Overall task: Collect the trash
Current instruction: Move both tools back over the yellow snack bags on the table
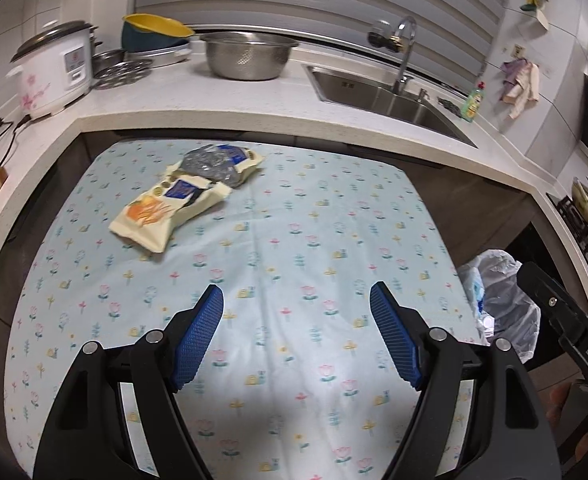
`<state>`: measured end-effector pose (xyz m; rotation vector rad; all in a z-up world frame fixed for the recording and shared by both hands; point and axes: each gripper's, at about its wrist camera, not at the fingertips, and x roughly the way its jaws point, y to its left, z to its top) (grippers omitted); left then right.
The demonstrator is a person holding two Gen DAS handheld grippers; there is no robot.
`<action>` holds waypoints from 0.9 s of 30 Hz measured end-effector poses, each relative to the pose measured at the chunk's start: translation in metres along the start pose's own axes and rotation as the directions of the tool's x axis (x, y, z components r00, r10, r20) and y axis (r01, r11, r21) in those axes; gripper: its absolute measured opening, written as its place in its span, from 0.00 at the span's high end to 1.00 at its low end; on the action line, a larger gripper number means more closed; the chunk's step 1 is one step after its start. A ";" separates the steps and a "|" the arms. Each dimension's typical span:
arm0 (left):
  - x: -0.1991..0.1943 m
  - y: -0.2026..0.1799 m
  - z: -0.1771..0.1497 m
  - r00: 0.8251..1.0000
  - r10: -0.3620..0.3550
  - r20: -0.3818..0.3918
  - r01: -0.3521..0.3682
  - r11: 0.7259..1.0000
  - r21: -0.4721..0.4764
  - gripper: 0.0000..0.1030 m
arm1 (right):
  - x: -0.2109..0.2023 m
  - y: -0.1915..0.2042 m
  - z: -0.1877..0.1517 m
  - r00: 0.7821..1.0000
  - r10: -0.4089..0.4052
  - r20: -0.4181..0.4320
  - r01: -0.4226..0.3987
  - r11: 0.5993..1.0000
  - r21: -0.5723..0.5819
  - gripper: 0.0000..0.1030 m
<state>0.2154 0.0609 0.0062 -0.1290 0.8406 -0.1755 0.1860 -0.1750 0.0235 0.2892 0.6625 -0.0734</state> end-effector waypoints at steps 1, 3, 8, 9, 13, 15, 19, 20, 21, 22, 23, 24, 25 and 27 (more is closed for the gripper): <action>0.000 0.008 0.000 1.000 0.009 -0.001 -0.009 1.000 -0.009 0.30 | 0.002 0.005 -0.001 1.000 0.004 -0.004 -0.004 1.000 -0.005 0.20; 0.001 0.022 0.000 1.000 0.024 -0.004 -0.024 0.999 -0.026 0.30 | 0.008 0.017 -0.002 1.000 0.014 -0.013 -0.015 1.000 -0.019 0.20; 0.008 0.060 -0.001 0.997 0.067 -0.023 -0.069 0.995 -0.072 0.30 | 0.025 0.043 -0.007 0.998 0.036 -0.043 -0.038 0.998 -0.047 0.20; 0.010 0.067 -0.001 0.997 0.078 -0.027 -0.080 0.994 -0.080 0.29 | 0.029 0.048 -0.007 0.998 0.040 -0.049 -0.043 0.998 -0.051 0.20; 0.015 0.093 -0.003 0.992 0.122 -0.031 -0.125 0.987 -0.106 0.23 | 0.048 0.065 -0.010 0.995 0.057 -0.078 -0.062 0.996 -0.065 0.20; 0.020 0.102 -0.003 0.990 0.137 -0.037 -0.140 0.984 -0.107 0.23 | 0.060 0.074 -0.011 0.993 0.069 -0.096 -0.075 0.995 -0.066 0.20; 0.033 0.119 -0.002 0.985 0.163 -0.056 -0.169 0.979 -0.112 0.23 | 0.084 0.090 -0.011 0.988 0.084 -0.126 -0.094 0.993 -0.075 0.20; 0.038 0.122 -0.002 0.984 0.167 -0.060 -0.173 0.978 -0.113 0.23 | 0.090 0.095 -0.011 0.987 0.088 -0.133 -0.099 0.992 -0.081 0.20; 0.043 0.125 -0.001 0.983 0.172 -0.063 -0.178 0.978 -0.112 0.23 | 0.096 0.099 -0.011 0.986 0.090 -0.139 -0.103 0.991 -0.086 0.20; 0.047 0.128 0.000 0.982 0.177 -0.066 -0.184 0.977 -0.110 0.23 | 0.103 0.104 -0.011 0.985 0.093 -0.146 -0.107 0.990 -0.091 0.20; 0.052 0.130 0.002 0.981 0.183 -0.069 -0.190 0.976 -0.105 0.23 | 0.109 0.107 -0.010 0.984 0.096 -0.151 -0.111 0.989 -0.094 0.20; 0.057 0.132 0.005 0.980 0.188 -0.071 -0.194 0.976 -0.100 0.23 | 0.116 0.111 -0.010 0.983 0.099 -0.157 -0.115 0.989 -0.096 0.20; 0.063 0.133 0.007 0.979 0.192 -0.072 -0.198 0.976 -0.095 0.23 | 0.122 0.114 -0.009 0.982 0.102 -0.162 -0.119 0.988 -0.099 0.20; 0.074 0.135 0.012 0.977 0.201 -0.073 -0.207 0.975 -0.080 0.23 | 0.136 0.121 -0.007 0.979 0.108 -0.172 -0.127 0.987 -0.103 0.20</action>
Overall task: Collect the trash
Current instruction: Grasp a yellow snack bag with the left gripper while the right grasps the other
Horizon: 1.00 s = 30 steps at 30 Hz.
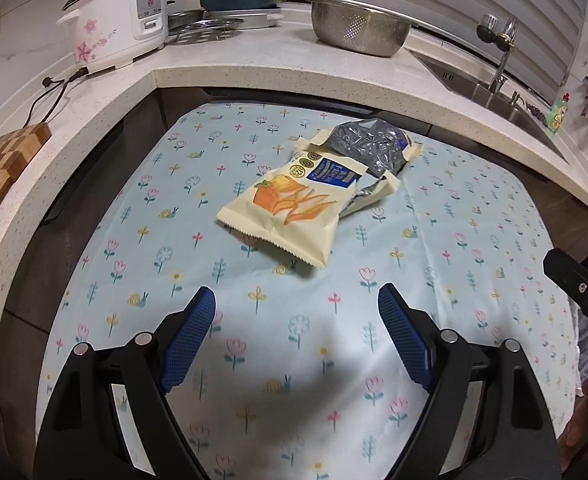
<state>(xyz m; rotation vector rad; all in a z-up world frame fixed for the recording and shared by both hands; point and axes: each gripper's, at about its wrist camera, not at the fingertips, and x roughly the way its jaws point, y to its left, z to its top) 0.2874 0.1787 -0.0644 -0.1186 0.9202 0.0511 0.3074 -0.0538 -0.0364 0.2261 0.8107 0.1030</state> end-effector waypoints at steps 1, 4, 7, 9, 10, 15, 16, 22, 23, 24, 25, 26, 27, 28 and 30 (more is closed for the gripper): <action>0.005 -0.001 0.003 1.000 0.005 0.000 -0.005 1.000 0.007 0.23 | 0.005 0.001 0.002 1.000 0.002 -0.004 -0.002 1.000 -0.002 0.20; 0.023 -0.004 0.011 1.000 0.015 -0.006 -0.015 0.999 0.030 0.23 | 0.026 0.006 0.010 1.000 0.010 -0.015 -0.010 1.000 -0.004 0.20; 0.041 -0.007 0.016 1.000 0.024 -0.017 -0.024 0.998 0.050 0.26 | 0.043 0.009 0.018 0.999 0.019 -0.026 -0.019 1.000 -0.005 0.20; 0.052 -0.010 0.019 0.999 0.021 -0.036 -0.019 0.998 0.063 0.39 | 0.056 0.011 0.024 0.999 0.032 -0.033 -0.032 0.999 0.003 0.20; 0.057 -0.010 0.019 0.999 0.016 -0.047 -0.012 0.998 0.064 0.42 | 0.062 0.011 0.028 0.999 0.037 -0.036 -0.037 0.999 0.007 0.20; 0.068 -0.009 0.019 0.997 -0.010 -0.076 0.014 0.998 0.053 0.67 | 0.095 0.016 0.046 0.996 0.068 -0.051 -0.067 0.997 0.024 0.20; 0.068 -0.008 0.018 0.997 -0.011 -0.072 0.015 0.999 0.049 0.68 | 0.100 0.017 0.049 0.996 0.077 -0.053 -0.076 0.997 0.029 0.20; 0.060 0.000 0.018 0.999 0.006 -0.046 -0.004 0.999 0.032 0.77 | 0.128 0.020 0.068 0.994 0.100 -0.045 -0.098 0.994 0.055 0.20; 0.061 0.002 0.018 0.998 0.011 -0.055 -0.010 1.000 0.026 0.97 | 0.130 0.020 0.069 0.994 0.099 -0.044 -0.097 0.994 0.056 0.20; 0.061 0.006 0.020 0.998 0.011 -0.066 -0.011 1.000 0.010 1.00 | 0.134 0.019 0.071 0.993 0.103 -0.049 -0.100 0.993 0.061 0.20; 0.060 0.011 0.020 0.998 0.008 -0.068 -0.009 1.000 -0.015 1.00 | 0.137 0.019 0.072 0.992 0.113 -0.054 -0.109 0.992 0.071 0.22; 0.059 0.016 0.021 0.998 0.006 -0.067 -0.008 1.000 -0.027 1.00 | 0.140 0.018 0.073 0.990 0.127 -0.060 -0.122 0.989 0.084 0.25; 0.058 0.018 0.021 0.998 0.014 -0.064 -0.016 0.999 -0.032 1.00 | 0.143 0.016 0.075 0.989 0.137 -0.064 -0.130 0.987 0.096 0.26; 0.057 0.021 0.022 0.998 0.022 -0.060 -0.024 0.999 -0.037 1.00 | 0.146 0.014 0.076 0.988 0.143 -0.064 -0.136 0.985 0.108 0.27; 0.057 0.025 0.023 0.998 0.024 -0.063 -0.027 0.999 -0.044 1.00 | 0.150 0.013 0.079 0.986 0.156 -0.065 -0.148 0.981 0.126 0.29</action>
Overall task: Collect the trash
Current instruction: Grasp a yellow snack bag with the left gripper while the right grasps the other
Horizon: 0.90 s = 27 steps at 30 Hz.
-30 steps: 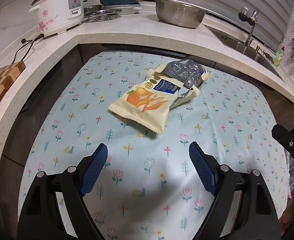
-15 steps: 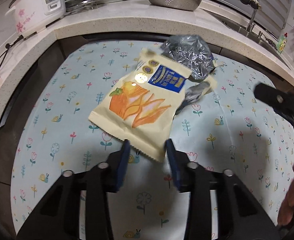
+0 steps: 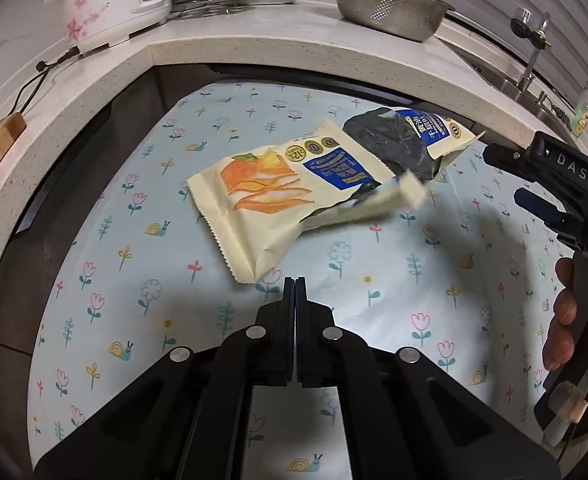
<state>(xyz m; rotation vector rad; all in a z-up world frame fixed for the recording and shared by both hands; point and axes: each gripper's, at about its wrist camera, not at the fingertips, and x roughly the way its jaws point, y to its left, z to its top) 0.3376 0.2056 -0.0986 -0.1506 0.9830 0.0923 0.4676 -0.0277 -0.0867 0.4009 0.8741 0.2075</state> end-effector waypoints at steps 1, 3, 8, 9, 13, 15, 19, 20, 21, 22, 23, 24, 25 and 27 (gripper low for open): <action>0.000 0.002 0.000 1.000 -0.002 -0.003 0.002 1.000 -0.003 1.00 | 0.001 0.000 0.001 1.000 0.007 -0.003 -0.007 1.000 0.007 0.30; -0.002 0.006 0.000 1.000 -0.023 -0.010 0.023 1.000 -0.014 0.98 | 0.001 0.000 0.004 1.000 0.026 -0.002 -0.026 0.999 0.023 0.30; -0.016 0.027 -0.002 0.992 -0.120 0.024 0.122 0.985 -0.119 0.29 | -0.002 0.007 0.007 0.998 0.054 0.010 -0.054 0.998 0.012 0.30; -0.018 0.031 0.000 0.993 -0.114 0.043 0.119 0.984 -0.136 0.29 | 0.000 0.007 0.008 0.998 0.057 0.007 -0.057 0.998 0.014 0.30; -0.011 0.043 0.016 0.993 -0.111 0.049 0.117 0.979 -0.169 0.28 | 0.012 0.001 0.014 0.995 0.102 -0.007 -0.102 0.992 0.074 0.30; -0.004 0.051 0.026 0.990 -0.137 0.044 0.143 0.968 -0.206 0.28 | 0.017 -0.002 0.017 0.993 0.115 -0.009 -0.113 0.989 0.096 0.30; 0.020 0.063 0.044 0.987 -0.157 0.023 0.157 0.950 -0.269 0.24 | 0.032 -0.002 0.020 0.986 0.161 -0.033 -0.155 0.978 0.139 0.30; 0.029 0.064 0.046 0.986 -0.168 0.004 0.163 0.947 -0.276 0.24 | 0.038 -0.002 0.020 0.984 0.173 -0.045 -0.164 0.975 0.147 0.30; 0.037 0.064 0.048 0.984 -0.180 -0.012 0.170 0.943 -0.285 0.24 | 0.044 -0.001 0.019 0.982 0.179 -0.056 -0.169 0.974 0.152 0.30; 0.047 0.064 0.048 0.983 -0.181 -0.032 0.163 0.941 -0.297 0.25 | 0.049 -0.001 0.017 0.981 0.180 -0.067 -0.168 0.973 0.157 0.30; 0.054 0.062 0.048 0.982 -0.180 -0.048 0.158 0.941 -0.298 0.32 | 0.056 -0.001 0.015 0.979 0.187 -0.082 -0.173 0.972 0.160 0.37; 0.055 0.059 0.049 0.986 -0.162 -0.042 0.144 0.949 -0.282 0.36 | 0.062 0.000 0.013 0.975 0.200 -0.100 -0.183 0.970 0.160 0.43; 0.054 0.054 0.050 0.991 -0.134 -0.028 0.122 0.960 -0.253 0.43 | 0.067 0.001 0.011 0.969 0.217 -0.117 -0.197 0.967 0.161 0.60; 0.055 0.047 0.051 0.987 -0.155 -0.040 0.142 0.964 -0.222 0.69 | 0.071 0.000 0.006 0.961 0.241 -0.134 -0.218 0.961 0.168 0.85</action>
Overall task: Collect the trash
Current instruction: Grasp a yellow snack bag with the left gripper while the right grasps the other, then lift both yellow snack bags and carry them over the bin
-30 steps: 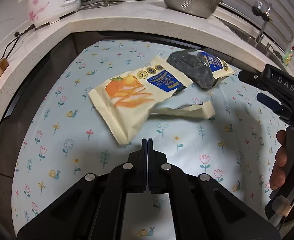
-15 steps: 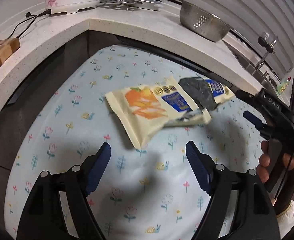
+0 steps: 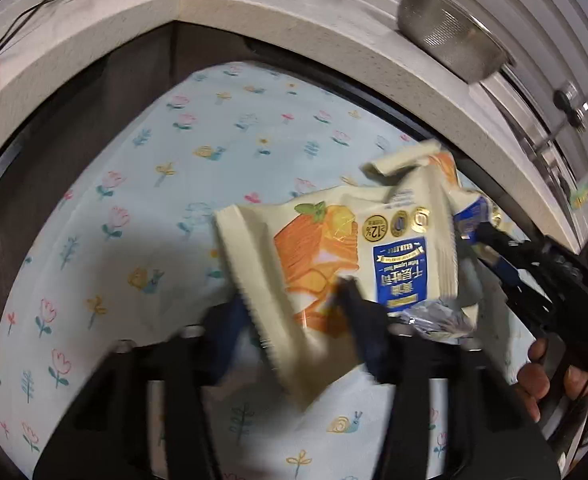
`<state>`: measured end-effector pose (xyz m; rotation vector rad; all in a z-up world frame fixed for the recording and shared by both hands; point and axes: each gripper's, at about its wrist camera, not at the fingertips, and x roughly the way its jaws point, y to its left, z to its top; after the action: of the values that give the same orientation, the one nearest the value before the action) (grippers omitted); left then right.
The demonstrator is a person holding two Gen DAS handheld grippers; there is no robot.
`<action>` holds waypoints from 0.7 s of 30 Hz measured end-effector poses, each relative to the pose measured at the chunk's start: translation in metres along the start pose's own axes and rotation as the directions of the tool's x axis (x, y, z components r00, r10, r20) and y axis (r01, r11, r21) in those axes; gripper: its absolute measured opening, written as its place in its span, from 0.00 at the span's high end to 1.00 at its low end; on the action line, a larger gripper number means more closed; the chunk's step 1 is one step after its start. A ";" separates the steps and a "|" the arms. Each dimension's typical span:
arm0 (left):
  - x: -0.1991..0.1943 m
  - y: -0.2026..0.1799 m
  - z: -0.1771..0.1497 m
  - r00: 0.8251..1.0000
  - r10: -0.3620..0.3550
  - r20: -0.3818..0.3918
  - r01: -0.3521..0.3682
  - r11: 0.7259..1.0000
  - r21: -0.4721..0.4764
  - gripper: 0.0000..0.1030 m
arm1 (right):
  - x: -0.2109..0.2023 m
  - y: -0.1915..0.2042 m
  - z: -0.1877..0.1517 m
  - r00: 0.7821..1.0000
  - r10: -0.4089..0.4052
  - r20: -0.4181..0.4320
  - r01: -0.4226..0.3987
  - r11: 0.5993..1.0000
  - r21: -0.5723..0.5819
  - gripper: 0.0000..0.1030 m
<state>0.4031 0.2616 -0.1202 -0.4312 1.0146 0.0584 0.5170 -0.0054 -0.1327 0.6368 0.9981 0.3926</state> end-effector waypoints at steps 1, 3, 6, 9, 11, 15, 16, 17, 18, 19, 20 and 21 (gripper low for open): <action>0.000 -0.001 -0.001 1.000 -0.011 -0.004 0.011 1.000 -0.006 0.73 | -0.002 0.000 -0.002 1.000 0.003 0.006 -0.003 1.000 0.001 0.86; -0.005 -0.008 -0.002 1.000 0.006 0.013 -0.007 1.000 0.018 0.81 | -0.010 0.001 -0.006 0.999 -0.008 0.031 0.009 1.000 -0.019 0.89; -0.016 -0.018 -0.008 0.999 0.035 0.041 -0.037 0.998 0.056 0.87 | -0.031 0.002 -0.012 0.997 -0.040 0.073 0.043 0.998 -0.046 0.89; -0.030 -0.029 -0.015 0.999 0.025 0.045 -0.028 0.996 0.079 0.88 | -0.057 0.001 -0.020 0.992 -0.062 0.109 0.068 0.996 -0.057 0.89; -0.038 -0.038 -0.022 0.998 0.026 0.049 -0.030 0.995 0.099 0.89 | -0.080 0.000 -0.029 0.986 -0.088 0.143 0.098 0.993 -0.065 0.89; -0.057 -0.056 -0.041 0.999 0.015 0.042 -0.020 0.991 0.135 0.90 | -0.126 -0.004 -0.049 0.972 -0.130 0.196 0.145 0.987 -0.065 0.89; -0.063 -0.062 -0.048 0.999 0.013 0.042 -0.019 0.989 0.148 0.90 | -0.140 -0.007 -0.056 0.967 -0.139 0.212 0.154 0.986 -0.057 0.89; -0.068 -0.067 -0.055 0.999 0.012 0.041 -0.018 0.987 0.160 0.90 | -0.153 -0.009 -0.062 0.963 -0.151 0.225 0.166 0.985 -0.050 0.89; -0.075 -0.074 -0.062 0.999 0.006 0.042 -0.014 0.984 0.176 0.90 | -0.164 -0.012 -0.067 0.959 -0.161 0.235 0.177 0.983 -0.047 0.89; -0.079 -0.081 -0.069 0.999 0.004 0.043 -0.012 0.982 0.190 0.90 | -0.178 -0.015 -0.073 0.953 -0.174 0.248 0.191 0.981 -0.044 0.89; -0.084 -0.088 -0.075 0.999 0.003 0.044 -0.012 0.979 0.205 0.90 | -0.190 -0.018 -0.079 0.948 -0.186 0.260 0.203 0.978 -0.041 0.89; -0.090 -0.094 -0.082 0.999 0.002 0.045 -0.012 0.975 0.220 0.90 | -0.202 -0.022 -0.085 0.942 -0.196 0.272 0.213 0.976 -0.036 0.89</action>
<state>0.3116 0.1581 -0.0524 -0.2224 0.9666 -0.0381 0.3432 -0.1120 -0.0483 0.5056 0.7805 0.1491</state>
